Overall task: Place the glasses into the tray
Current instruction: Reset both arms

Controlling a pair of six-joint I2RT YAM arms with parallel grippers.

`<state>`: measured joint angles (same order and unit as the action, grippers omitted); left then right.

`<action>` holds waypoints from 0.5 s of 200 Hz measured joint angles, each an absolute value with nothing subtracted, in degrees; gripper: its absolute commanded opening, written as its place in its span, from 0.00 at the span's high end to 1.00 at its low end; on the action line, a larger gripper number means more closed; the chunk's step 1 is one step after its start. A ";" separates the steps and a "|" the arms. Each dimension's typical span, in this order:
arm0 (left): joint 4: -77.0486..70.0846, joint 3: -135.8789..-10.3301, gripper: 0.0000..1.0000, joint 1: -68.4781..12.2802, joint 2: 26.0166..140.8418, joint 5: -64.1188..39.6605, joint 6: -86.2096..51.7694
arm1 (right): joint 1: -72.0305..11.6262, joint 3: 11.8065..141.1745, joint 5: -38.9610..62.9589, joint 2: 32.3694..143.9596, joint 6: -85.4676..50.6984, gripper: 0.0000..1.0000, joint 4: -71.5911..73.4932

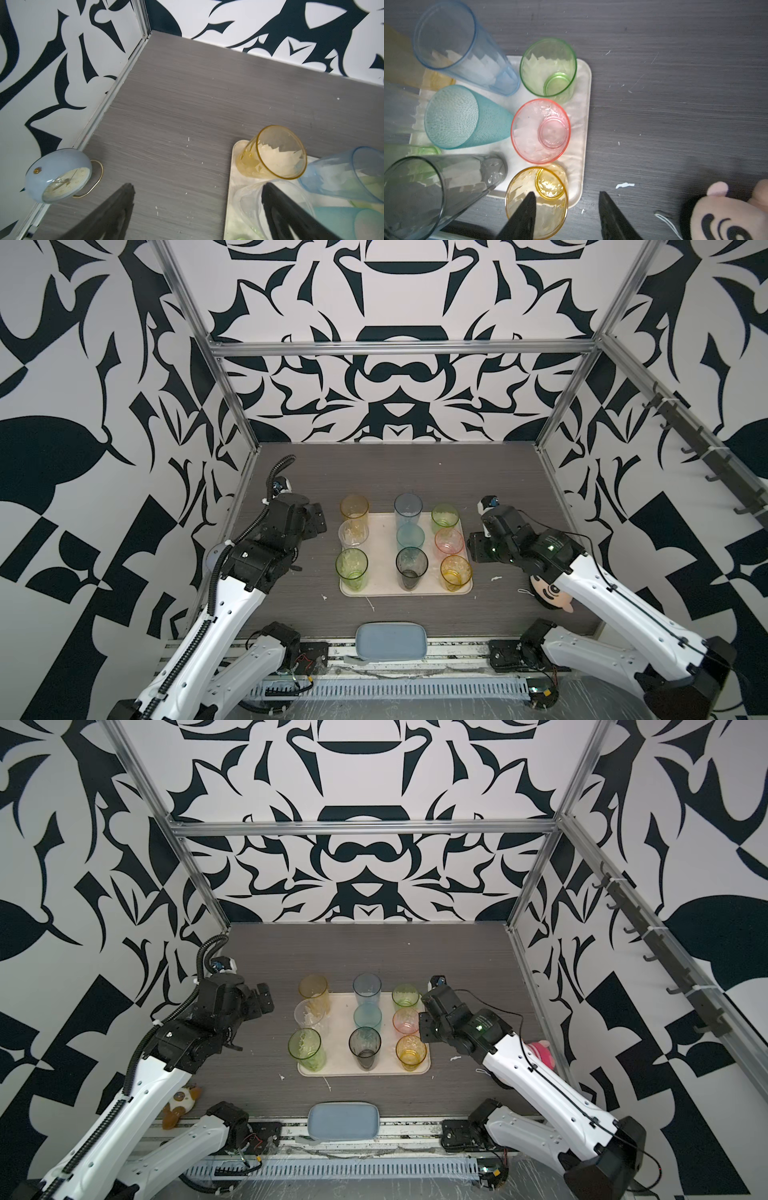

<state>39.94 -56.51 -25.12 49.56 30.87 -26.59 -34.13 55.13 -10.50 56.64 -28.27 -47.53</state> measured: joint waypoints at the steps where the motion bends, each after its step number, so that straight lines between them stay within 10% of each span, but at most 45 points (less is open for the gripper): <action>1: 39.88 -56.49 0.01 -25.12 49.56 30.89 -26.61 | -33.98 55.13 -10.50 56.62 -28.21 0.43 -47.46; 100: 10.94 -38.09 0.00 -22.92 48.86 46.98 -16.88 | -11.92 45.43 -11.60 56.31 -16.23 0.20 -23.49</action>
<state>10.94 -38.09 -22.92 48.86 46.98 -16.88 -11.92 45.43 -11.60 56.31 -16.23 -23.49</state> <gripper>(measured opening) 0.994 0.783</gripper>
